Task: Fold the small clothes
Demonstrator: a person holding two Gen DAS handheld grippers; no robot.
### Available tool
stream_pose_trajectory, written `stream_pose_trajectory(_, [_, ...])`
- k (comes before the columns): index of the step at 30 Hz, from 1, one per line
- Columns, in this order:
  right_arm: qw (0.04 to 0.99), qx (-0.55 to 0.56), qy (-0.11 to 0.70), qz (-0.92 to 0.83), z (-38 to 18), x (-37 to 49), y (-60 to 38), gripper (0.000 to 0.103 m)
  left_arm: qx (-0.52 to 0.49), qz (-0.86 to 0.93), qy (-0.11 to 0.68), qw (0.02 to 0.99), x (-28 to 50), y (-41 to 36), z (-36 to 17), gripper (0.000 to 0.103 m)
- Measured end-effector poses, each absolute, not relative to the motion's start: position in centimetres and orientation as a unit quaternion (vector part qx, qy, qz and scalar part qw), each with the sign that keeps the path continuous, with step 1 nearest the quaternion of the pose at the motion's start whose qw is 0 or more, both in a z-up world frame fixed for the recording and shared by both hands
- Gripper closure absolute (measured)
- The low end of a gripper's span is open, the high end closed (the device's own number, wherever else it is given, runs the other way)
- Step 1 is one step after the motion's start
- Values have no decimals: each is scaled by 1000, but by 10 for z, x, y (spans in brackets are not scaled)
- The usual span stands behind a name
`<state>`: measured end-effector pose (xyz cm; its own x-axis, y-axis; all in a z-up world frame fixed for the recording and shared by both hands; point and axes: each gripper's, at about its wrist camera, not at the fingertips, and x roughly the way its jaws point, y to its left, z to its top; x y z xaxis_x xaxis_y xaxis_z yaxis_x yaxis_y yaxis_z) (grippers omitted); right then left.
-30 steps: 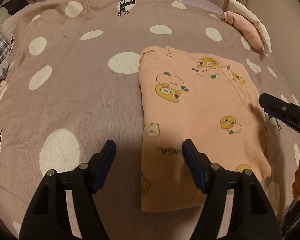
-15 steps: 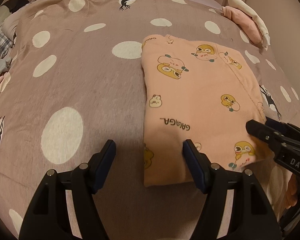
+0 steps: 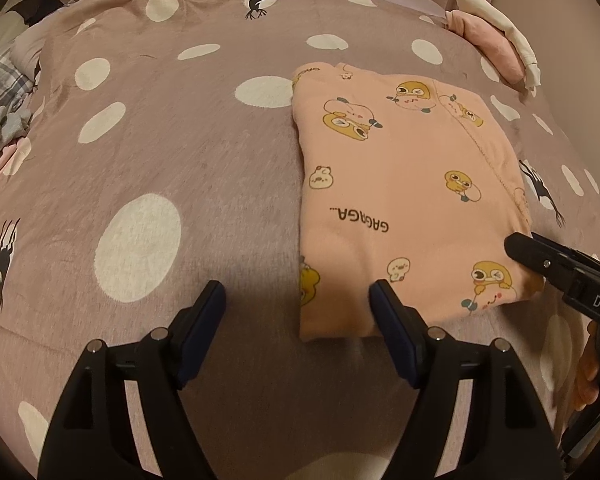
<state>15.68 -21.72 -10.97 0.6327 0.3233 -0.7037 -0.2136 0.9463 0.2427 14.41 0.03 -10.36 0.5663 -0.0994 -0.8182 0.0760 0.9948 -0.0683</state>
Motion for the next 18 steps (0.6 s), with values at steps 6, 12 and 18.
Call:
stream_pose_trajectory(6, [902, 74, 401, 142, -109, 152, -221, 50, -12, -43, 466, 884, 139, 2, -102, 25])
stream_pose_trajectory(12, [905, 70, 399, 129, -106, 144, -226, 50, -14, -34, 467, 883, 132, 2, -99, 24])
stream_pose_trajectory(18, [907, 64, 399, 119, -105, 138, -228, 50, -14, -27, 471, 882, 126, 3, -99, 22])
